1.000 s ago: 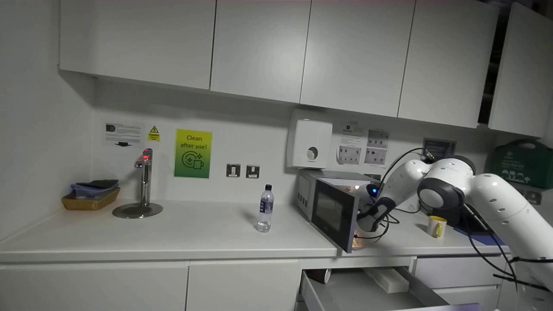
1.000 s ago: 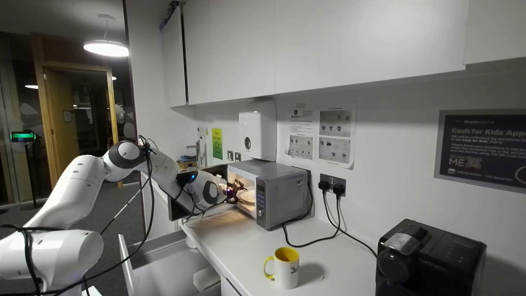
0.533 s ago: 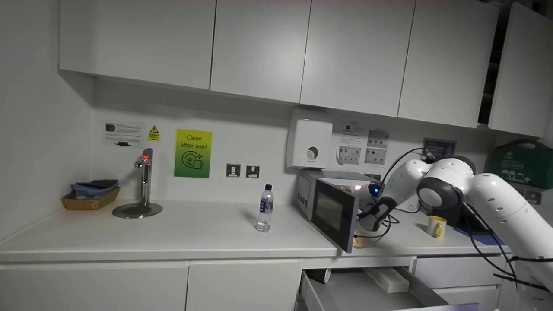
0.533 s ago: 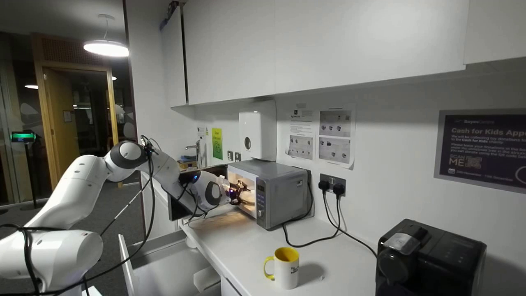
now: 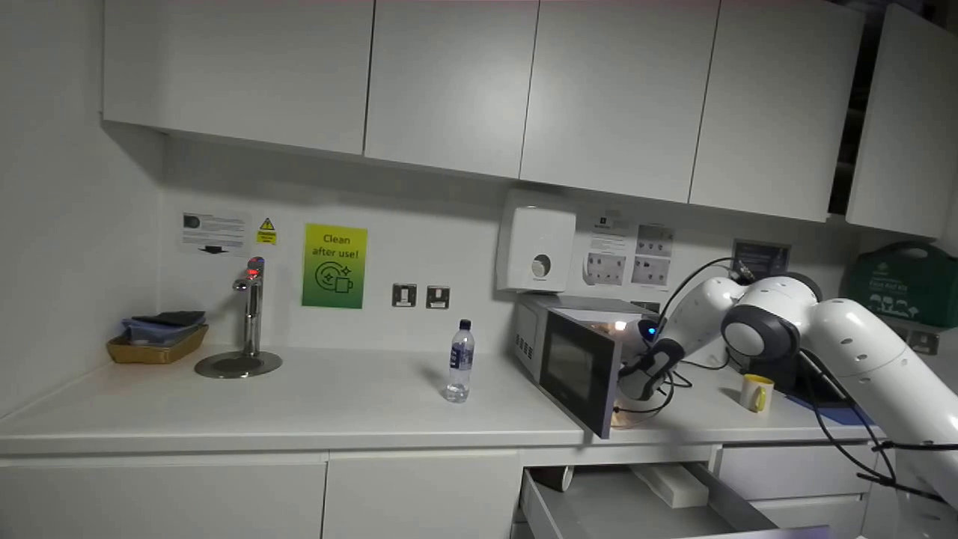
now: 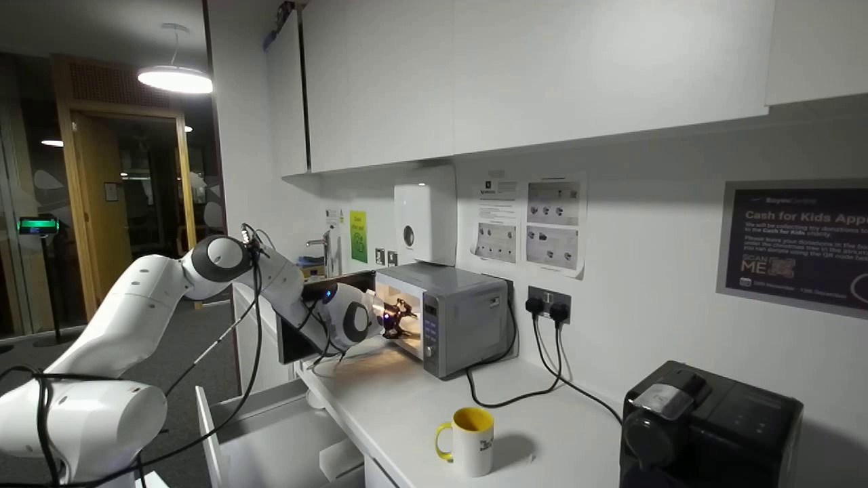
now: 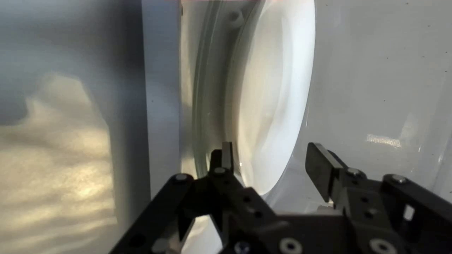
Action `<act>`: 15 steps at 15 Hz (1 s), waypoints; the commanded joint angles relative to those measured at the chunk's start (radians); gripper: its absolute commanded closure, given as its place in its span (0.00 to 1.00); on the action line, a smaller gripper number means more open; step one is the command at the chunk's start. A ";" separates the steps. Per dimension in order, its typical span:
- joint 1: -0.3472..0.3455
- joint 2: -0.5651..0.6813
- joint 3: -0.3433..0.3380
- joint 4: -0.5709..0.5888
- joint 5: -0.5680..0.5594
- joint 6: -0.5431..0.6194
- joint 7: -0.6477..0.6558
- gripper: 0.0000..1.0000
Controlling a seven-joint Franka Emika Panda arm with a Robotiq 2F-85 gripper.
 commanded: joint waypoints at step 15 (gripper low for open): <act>-0.122 -0.082 0.150 0.033 -0.086 0.006 -0.018 0.99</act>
